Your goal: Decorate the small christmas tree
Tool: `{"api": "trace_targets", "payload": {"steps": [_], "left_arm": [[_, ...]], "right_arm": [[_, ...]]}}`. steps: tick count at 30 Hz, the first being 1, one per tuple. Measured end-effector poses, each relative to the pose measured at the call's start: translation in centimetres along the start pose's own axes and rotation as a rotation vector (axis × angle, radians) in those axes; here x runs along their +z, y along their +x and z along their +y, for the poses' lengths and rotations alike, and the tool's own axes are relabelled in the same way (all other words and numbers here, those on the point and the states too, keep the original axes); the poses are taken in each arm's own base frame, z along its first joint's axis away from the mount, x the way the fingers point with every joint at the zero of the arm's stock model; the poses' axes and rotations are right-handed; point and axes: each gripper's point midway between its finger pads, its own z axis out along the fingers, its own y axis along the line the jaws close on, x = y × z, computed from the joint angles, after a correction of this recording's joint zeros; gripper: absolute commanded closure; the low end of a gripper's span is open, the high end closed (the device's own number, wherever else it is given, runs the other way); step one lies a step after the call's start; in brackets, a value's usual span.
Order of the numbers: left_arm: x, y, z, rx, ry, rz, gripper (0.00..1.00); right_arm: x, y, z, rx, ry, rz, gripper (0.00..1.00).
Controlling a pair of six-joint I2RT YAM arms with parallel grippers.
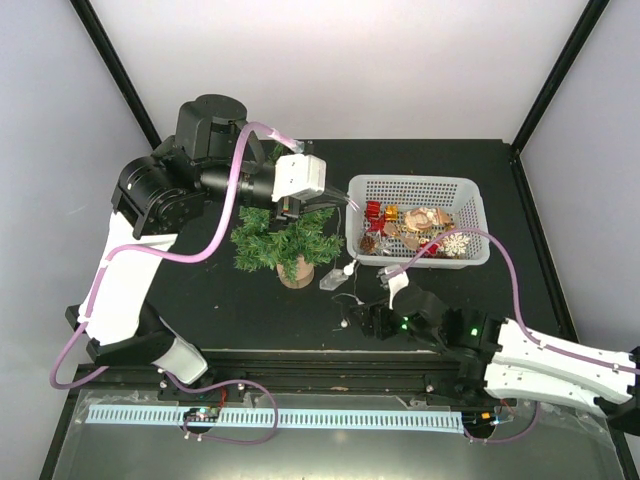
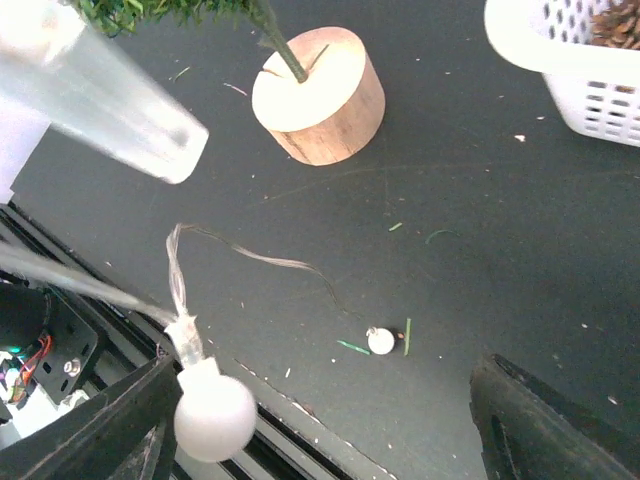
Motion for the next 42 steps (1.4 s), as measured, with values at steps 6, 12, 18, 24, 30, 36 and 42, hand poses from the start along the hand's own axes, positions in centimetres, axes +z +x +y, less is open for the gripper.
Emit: {"api": "trace_targets", "payload": {"steps": [6,12,18,24,30,36,42], "left_arm": [[-0.2,-0.3,0.4,0.002,-0.021,-0.002,0.98],[-0.2,-0.3,0.4,-0.005,-0.025,-0.001,0.98],[-0.2,-0.2,0.4,-0.011,-0.024,0.001,0.98],[-0.2,-0.3,0.3,-0.019,-0.023,0.0,0.98],[-0.4,-0.2,0.1,-0.026,-0.017,0.002,0.98],[-0.8,-0.2,-0.5,-0.031,-0.005,-0.001,0.98],[-1.2,-0.3,-1.2,-0.033,0.006,-0.004,0.99]], "right_arm": [[1.8,1.1,0.5,-0.044,-0.044,-0.062,0.24],[3.0,3.1,0.9,-0.107,-0.086,-0.134,0.22],[5.0,3.2,0.6,-0.133,-0.051,-0.194,0.22],[7.2,3.4,1.0,-0.175,-0.035,-0.231,0.21],[10.0,4.3,-0.4,-0.222,0.063,-0.242,0.21],[11.5,4.5,-1.5,-0.228,0.132,-0.275,0.35],[12.3,3.6,-0.3,-0.209,0.101,-0.324,0.77]]}}
